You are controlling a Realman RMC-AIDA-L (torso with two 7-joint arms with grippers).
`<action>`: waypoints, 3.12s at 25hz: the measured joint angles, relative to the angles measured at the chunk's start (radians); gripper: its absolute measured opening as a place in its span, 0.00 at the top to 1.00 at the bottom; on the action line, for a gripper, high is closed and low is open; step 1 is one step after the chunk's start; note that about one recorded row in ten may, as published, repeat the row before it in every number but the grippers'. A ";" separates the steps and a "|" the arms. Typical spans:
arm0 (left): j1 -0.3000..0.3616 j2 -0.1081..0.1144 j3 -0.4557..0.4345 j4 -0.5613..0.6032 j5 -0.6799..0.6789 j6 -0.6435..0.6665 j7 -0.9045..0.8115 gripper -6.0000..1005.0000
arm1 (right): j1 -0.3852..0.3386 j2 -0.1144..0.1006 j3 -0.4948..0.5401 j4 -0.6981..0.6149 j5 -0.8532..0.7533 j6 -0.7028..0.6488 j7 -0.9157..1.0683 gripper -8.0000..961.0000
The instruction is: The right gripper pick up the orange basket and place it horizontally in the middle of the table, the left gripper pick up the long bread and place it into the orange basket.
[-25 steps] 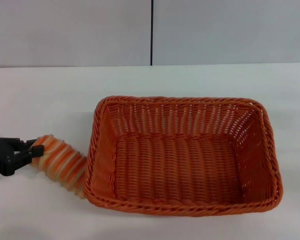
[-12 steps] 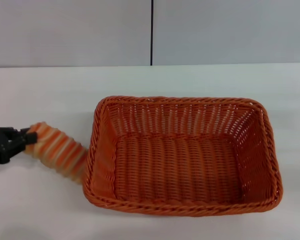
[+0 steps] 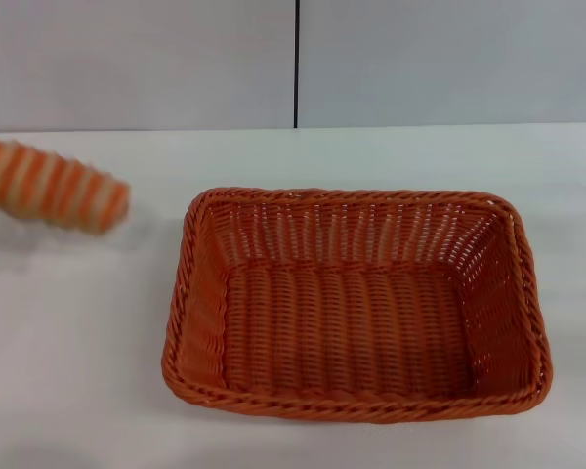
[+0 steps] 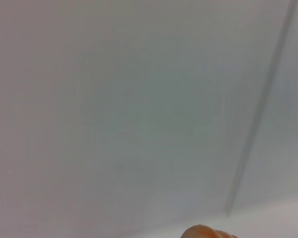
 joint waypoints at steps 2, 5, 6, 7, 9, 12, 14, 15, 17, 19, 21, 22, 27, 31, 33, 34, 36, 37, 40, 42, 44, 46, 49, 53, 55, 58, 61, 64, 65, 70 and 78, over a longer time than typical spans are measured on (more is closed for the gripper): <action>0.023 0.000 -0.015 -0.013 -0.121 0.011 0.006 0.88 | 0.000 0.001 0.000 0.002 0.000 0.000 0.000 0.24; 0.035 0.000 -0.011 -0.056 -0.249 0.072 0.023 0.88 | -0.001 0.003 0.000 0.004 0.000 0.000 -0.001 0.24; 0.035 0.000 -0.011 -0.056 -0.249 0.072 0.023 0.88 | 0.000 0.003 0.000 0.008 0.000 0.000 -0.001 0.24; 0.029 0.000 -0.009 -0.086 -0.309 0.141 0.027 0.88 | 0.000 0.003 0.000 0.008 0.000 0.000 -0.001 0.24; 0.012 -0.004 -0.001 -0.114 -0.336 0.193 0.028 0.88 | 0.002 0.003 -0.002 0.015 0.000 0.000 -0.001 0.24; -0.031 -0.008 0.043 -0.193 -0.356 0.264 0.050 0.88 | 0.005 0.004 -0.003 0.022 0.000 0.000 -0.004 0.24; -0.069 -0.008 0.119 -0.281 -0.357 0.270 0.100 0.88 | 0.007 0.007 -0.005 0.026 0.000 -0.001 -0.012 0.24; -0.069 -0.008 0.119 -0.281 -0.357 0.270 0.100 0.88 | 0.007 0.007 -0.005 0.026 0.000 -0.001 -0.012 0.24; -0.096 -0.009 0.193 -0.350 -0.355 0.242 0.158 0.88 | 0.008 0.009 -0.004 0.026 0.000 -0.004 -0.012 0.24; -0.131 -0.009 0.276 -0.434 -0.353 0.197 0.236 0.88 | 0.008 0.011 -0.004 0.026 -0.002 -0.006 -0.013 0.24; -0.161 -0.010 0.356 -0.478 -0.348 0.134 0.279 0.89 | 0.007 0.013 -0.005 0.026 -0.003 -0.007 -0.013 0.24; -0.165 -0.011 0.378 -0.482 -0.348 0.117 0.283 0.89 | 0.007 0.013 -0.005 0.026 -0.003 -0.006 -0.013 0.24; -0.174 -0.014 0.451 -0.485 -0.354 0.053 0.301 0.87 | 0.005 0.014 -0.005 0.026 -0.005 -0.004 -0.013 0.24; -0.174 -0.014 0.452 -0.484 -0.355 0.058 0.301 0.85 | 0.003 0.014 -0.002 0.026 -0.005 -0.004 -0.013 0.24; -0.172 -0.014 0.452 -0.483 -0.356 0.065 0.302 0.83 | 0.002 0.014 -0.001 0.026 -0.005 -0.004 -0.013 0.24; -0.171 -0.013 0.452 -0.481 -0.356 0.068 0.302 0.83 | 0.002 0.014 -0.001 0.026 -0.005 -0.004 -0.013 0.24; -0.169 -0.013 0.451 -0.479 -0.356 0.074 0.302 0.81 | 0.001 0.014 0.000 0.026 -0.005 -0.005 -0.013 0.24; -0.167 -0.012 0.450 -0.477 -0.356 0.081 0.302 0.80 | 0.001 0.014 0.000 0.026 -0.005 -0.005 -0.013 0.24; -0.158 -0.009 0.440 -0.473 -0.361 0.099 0.307 0.78 | -0.002 0.014 0.000 0.026 -0.005 -0.008 -0.013 0.24; -0.156 -0.008 0.435 -0.473 -0.364 0.100 0.311 0.71 | -0.003 0.014 0.000 0.026 -0.004 -0.008 -0.013 0.24; -0.148 -0.007 0.408 -0.476 -0.380 0.100 0.332 0.64 | -0.003 0.014 0.000 0.026 -0.003 -0.009 -0.013 0.24; -0.138 -0.008 0.377 -0.484 -0.409 0.101 0.358 0.56 | -0.004 0.014 0.000 0.026 -0.002 -0.010 -0.013 0.24; -0.115 -0.010 0.334 -0.507 -0.485 0.103 0.415 0.32 | -0.009 0.015 0.001 0.026 0.001 -0.012 -0.013 0.24; -0.085 -0.010 0.227 -0.621 -0.644 0.103 0.546 0.20 | -0.017 0.016 0.024 0.026 0.005 -0.017 -0.022 0.24; -0.075 -0.011 0.147 -0.702 -0.711 0.115 0.642 0.14 | -0.028 0.023 0.064 0.022 0.006 -0.030 -0.038 0.24; -0.067 -0.012 0.079 -0.773 -0.750 0.140 0.729 0.14 | -0.037 0.025 0.099 0.023 0.007 -0.037 -0.049 0.24; -0.055 -0.013 0.005 -0.836 -0.759 0.166 0.837 0.14 | -0.049 0.035 0.191 0.040 0.008 -0.040 -0.106 0.25; -0.040 -0.013 -0.054 -0.877 -0.760 0.182 0.911 0.14 | -0.055 0.054 0.307 0.064 0.011 -0.035 -0.213 0.25; -0.029 -0.013 -0.089 -0.897 -0.760 0.189 0.956 0.14 | -0.058 0.062 0.394 0.104 0.016 -0.032 -0.318 0.25; -0.006 -0.014 -0.149 -0.933 -0.761 0.209 1.027 0.14 | -0.060 0.062 0.500 0.166 0.020 -0.033 -0.456 0.25; 0.015 -0.012 -0.181 -0.945 -0.761 0.223 1.035 0.14 | -0.061 0.064 0.560 0.196 0.031 -0.029 -0.495 0.25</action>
